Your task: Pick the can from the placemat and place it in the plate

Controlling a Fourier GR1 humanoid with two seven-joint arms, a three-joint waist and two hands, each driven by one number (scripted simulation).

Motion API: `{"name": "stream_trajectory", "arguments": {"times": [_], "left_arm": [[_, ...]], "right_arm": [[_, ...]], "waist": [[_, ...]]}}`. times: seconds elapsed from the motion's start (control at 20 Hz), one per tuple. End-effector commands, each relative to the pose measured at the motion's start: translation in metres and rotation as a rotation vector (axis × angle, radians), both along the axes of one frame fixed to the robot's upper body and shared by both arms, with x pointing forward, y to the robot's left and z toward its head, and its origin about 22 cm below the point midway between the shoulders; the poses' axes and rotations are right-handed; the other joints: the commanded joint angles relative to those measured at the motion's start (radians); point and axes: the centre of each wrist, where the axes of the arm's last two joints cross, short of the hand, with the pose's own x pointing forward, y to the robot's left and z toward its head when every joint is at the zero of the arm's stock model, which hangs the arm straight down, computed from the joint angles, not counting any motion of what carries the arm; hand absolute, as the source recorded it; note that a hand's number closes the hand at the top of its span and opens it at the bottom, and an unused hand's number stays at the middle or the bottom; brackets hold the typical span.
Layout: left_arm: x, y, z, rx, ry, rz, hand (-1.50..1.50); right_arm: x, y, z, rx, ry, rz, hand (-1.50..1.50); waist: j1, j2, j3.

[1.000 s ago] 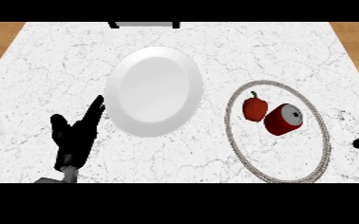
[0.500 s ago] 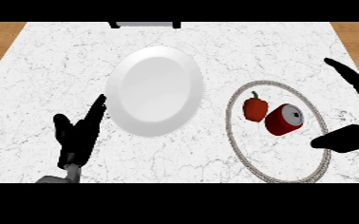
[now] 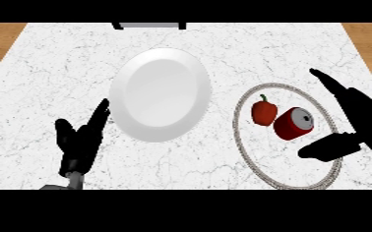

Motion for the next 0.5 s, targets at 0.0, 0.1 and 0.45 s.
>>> {"name": "stream_trajectory", "arguments": {"times": [0.0, 0.1, 0.45], "left_arm": [[-0.012, -0.004, -0.007, -0.021, 0.056, -0.023, 0.0], [-0.008, 0.0, -0.004, -0.012, 0.022, -0.024, 0.0], [0.013, -0.016, 0.0, -0.033, 0.04, -0.033, 0.0]], "right_arm": [[0.002, -0.001, 0.005, -0.056, 0.029, -0.002, -1.5], [0.011, 0.007, -0.021, -0.095, 0.014, -0.02, -1.5], [0.012, 0.003, -0.033, -0.12, 0.055, -0.064, -1.5]], "waist": [[-0.002, 0.004, -0.007], [0.0, 0.005, -0.006], [-0.006, 0.005, -0.007]]}}
